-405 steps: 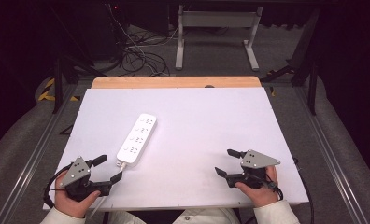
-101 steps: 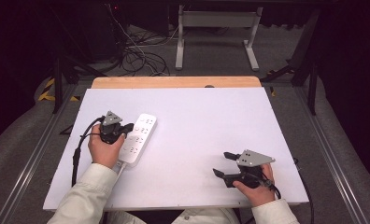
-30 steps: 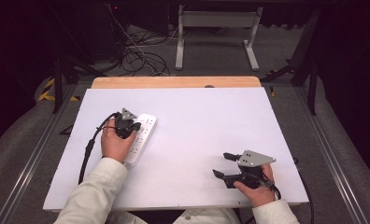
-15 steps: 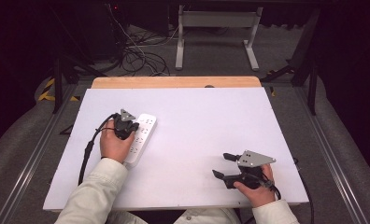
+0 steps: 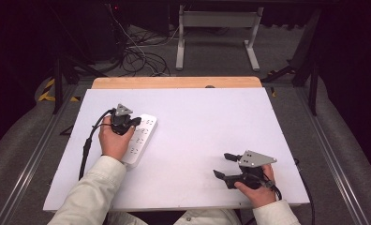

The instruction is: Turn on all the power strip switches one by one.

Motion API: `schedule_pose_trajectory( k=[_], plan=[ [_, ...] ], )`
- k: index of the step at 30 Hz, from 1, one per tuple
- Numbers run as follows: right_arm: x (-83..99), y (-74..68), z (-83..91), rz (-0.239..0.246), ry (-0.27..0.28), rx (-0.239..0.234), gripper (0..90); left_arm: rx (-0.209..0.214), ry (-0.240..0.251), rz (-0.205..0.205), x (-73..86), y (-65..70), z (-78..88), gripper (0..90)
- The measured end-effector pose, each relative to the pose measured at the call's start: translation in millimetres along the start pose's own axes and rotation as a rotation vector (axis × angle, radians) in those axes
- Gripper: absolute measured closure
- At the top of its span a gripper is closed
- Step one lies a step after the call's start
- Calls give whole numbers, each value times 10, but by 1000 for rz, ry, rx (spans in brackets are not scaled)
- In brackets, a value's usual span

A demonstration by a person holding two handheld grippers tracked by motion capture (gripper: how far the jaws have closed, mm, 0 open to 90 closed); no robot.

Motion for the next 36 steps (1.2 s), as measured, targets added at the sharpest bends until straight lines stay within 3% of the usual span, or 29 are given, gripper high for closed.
schedule_pose_trajectory(
  k=[5, 12, 18, 24, 36],
  plan=[
    [0, 1, 9, 1, 3, -2, 264, 20, 12, -1, -90, 16, -41, 900],
    [2, 3, 3, 3, 0, -4, 263, 34, -2, 10, 1, -94, -148, 900],
    [3, 6, -4, -1, -3, -4, 263, 30, -15, -16, 47, -131, -207, 900],
    [6, 12, -8, -5, -3, -5, 263, 45, 1, 24, 71, -164, -270, 900],
    [11, 30, -17, -12, -7, -10, 262, 45, 8, 27, 107, -213, -349, 900]
  ],
)
Point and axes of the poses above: each handheld gripper's, and its own axes: z roughly backward along the jaws, x roughly out of its underside, y roughly to its right, the point moved 3 cm from there along -z, roughly forward along the jaws, and after that the axes turned 15 degrees about -z, right-handed, at the moved point
